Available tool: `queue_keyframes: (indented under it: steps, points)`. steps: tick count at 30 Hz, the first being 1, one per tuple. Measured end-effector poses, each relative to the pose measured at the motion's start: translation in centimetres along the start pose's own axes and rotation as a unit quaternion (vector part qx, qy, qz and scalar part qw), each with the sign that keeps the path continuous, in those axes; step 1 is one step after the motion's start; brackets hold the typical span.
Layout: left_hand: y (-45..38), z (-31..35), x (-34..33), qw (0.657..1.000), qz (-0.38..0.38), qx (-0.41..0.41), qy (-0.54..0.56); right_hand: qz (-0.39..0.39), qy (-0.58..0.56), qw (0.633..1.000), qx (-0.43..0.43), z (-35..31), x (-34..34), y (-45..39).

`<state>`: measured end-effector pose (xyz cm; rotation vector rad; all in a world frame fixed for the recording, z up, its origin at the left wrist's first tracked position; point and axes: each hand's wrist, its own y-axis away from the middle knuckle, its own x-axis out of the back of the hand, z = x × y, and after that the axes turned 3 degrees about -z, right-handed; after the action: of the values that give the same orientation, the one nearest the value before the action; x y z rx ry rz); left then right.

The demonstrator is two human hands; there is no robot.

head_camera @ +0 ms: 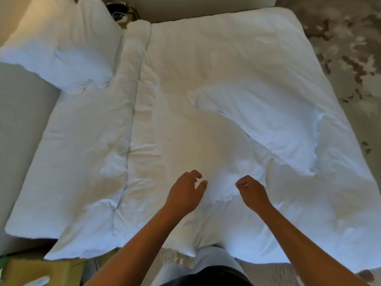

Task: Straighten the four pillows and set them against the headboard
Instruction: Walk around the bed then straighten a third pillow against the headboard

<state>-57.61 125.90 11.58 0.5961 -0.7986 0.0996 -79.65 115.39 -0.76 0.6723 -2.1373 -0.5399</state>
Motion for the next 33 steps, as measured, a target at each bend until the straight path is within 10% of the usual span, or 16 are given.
queue_keyframes:
  steps: [7, 18, 33]
  points:
    - [-11.6, 4.2, -1.1, 0.984, -0.072, -0.082, -0.139, 0.057, -0.063, 0.994, -0.068, -1.9, 3.3, -10.0]
    - [-21.5, -3.3, -6.7, 0.923, -0.177, 0.006, -0.341, 0.043, -0.108, 0.975, -0.191, 3.2, 2.6, -20.3]
    - [-20.4, -10.8, -3.2, 0.929, -0.204, 0.018, -0.309, 0.048, -0.158, 0.97, -0.179, -1.1, -4.1, -16.8]
